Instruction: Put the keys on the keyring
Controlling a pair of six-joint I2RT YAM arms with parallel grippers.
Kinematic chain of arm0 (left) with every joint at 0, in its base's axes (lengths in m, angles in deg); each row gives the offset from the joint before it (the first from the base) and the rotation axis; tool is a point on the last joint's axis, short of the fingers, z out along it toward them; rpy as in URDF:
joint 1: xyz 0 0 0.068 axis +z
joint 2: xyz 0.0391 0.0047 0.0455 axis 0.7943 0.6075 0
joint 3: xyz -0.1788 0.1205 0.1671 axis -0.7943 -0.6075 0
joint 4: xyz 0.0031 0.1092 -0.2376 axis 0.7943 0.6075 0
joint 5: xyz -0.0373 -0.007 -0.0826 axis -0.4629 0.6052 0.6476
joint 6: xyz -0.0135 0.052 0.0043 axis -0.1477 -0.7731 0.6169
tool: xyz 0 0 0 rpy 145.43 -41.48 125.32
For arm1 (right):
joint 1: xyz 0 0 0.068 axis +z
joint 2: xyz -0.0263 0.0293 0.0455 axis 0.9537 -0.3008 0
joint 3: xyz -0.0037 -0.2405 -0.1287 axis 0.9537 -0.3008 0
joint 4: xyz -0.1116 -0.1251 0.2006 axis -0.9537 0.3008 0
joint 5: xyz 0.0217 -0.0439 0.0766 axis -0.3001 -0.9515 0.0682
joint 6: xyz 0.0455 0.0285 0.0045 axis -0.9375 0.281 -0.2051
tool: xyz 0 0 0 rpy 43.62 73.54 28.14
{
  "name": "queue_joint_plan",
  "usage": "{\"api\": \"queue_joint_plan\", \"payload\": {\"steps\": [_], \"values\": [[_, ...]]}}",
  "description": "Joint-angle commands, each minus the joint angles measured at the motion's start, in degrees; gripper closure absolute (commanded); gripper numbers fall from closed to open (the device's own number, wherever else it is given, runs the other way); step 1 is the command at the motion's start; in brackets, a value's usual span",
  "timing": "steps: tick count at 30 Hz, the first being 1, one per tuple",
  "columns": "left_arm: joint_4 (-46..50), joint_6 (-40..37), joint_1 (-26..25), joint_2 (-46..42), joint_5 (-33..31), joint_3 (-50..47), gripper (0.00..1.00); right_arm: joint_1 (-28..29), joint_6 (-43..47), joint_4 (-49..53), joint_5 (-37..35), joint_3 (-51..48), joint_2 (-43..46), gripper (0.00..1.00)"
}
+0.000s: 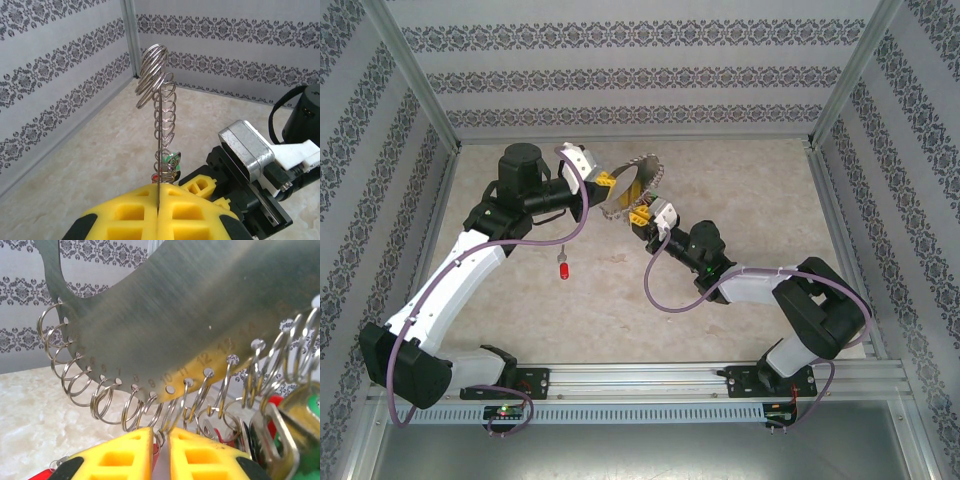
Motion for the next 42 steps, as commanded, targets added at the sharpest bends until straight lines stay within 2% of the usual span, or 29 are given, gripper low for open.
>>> {"api": "queue_joint_plan", "payload": {"steps": [1,15,29,32,42], "values": [[-6.69,3.08,-0.51,-1.31,0.4,-0.44,1.0,0.87,0.35,-4.37,-2.95,-0.73,0.67,0.81],[-8.18,5.11,-0.48,-1.89,0.83,-1.0,1.0,1.86,1.69,-7.79,-7.69,0.02,-0.6,0.81],[-9.26,6.75,-0.5,-2.13,-0.44,-1.39,1.0,3.31,5.14,-7.74,-9.83,-0.01,-1.05,0.94],[-9.36,8.09,-0.49,-2.0,-2.11,-1.52,1.0,3.65,5.88,-7.32,-9.94,-0.44,-0.7,1.0],[-13.28,19.19,-0.44,-1.15,-8.21,-4.33,1.0,2.97,7.63,0.37,-8.81,-2.31,4.05,1.0]]}}
